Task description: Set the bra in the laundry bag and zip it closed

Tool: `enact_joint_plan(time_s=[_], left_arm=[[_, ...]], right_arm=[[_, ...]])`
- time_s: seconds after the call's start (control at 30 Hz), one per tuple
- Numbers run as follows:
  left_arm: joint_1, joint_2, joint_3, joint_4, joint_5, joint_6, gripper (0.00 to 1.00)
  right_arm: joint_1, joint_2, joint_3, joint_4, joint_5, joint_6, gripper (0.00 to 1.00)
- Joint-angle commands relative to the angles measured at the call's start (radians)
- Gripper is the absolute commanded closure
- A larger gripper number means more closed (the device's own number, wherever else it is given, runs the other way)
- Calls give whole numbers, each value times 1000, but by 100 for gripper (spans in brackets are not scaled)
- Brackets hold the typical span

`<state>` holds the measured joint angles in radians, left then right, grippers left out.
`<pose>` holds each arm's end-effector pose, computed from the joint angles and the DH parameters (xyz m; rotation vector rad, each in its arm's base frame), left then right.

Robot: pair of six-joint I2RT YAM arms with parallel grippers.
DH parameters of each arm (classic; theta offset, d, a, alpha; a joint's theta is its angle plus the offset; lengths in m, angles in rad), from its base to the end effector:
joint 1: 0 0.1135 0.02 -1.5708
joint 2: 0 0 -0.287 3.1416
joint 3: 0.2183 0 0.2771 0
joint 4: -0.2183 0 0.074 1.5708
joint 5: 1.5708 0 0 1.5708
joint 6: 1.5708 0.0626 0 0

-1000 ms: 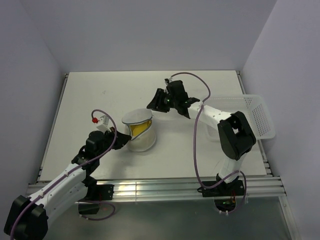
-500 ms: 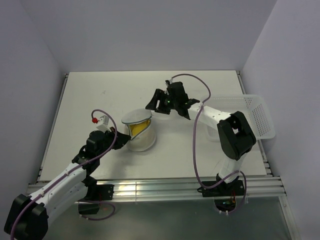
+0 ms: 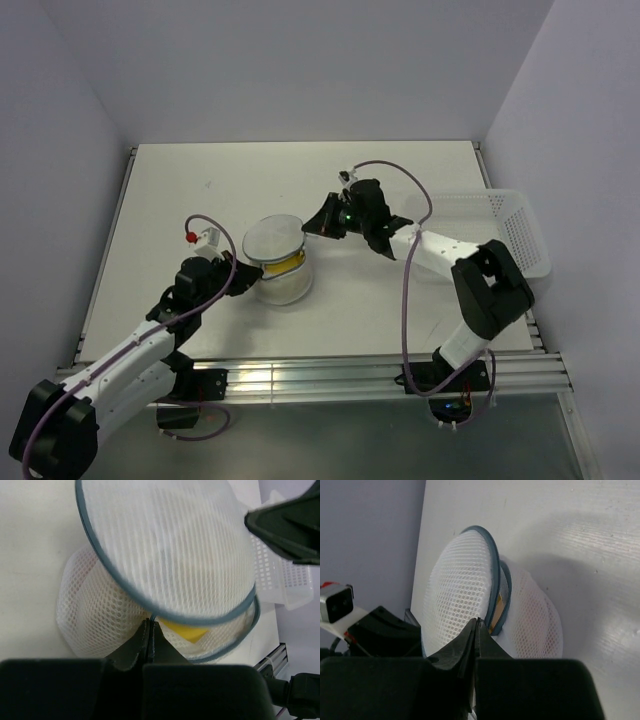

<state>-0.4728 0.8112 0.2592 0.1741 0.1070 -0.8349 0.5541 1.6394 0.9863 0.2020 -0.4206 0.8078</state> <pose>0.1846 -0.1020 0.1806 -0.2990 2.0520 -0.9439 0.3344 0.2369 0.2259 -0.0137 2.2279 1.2375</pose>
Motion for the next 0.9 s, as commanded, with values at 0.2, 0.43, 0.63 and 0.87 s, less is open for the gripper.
enact_joint_plan(time_s=[0.2,0.43,0.63,0.87], left_arm=[[13,144,167,122,-62,-7,100],[48,235,241,188,-101,-20,100],[63,287,285,203,-87,-36,100],[63,140,197,94,-101,-26,99]], right_arm=[[63,-367,-254,100,189,-114,100],[158,-524,-454,152,370,-79,100],[227,-576,-518,131,439,-55,100],[213,-645,-427,-73,609,-26,49]])
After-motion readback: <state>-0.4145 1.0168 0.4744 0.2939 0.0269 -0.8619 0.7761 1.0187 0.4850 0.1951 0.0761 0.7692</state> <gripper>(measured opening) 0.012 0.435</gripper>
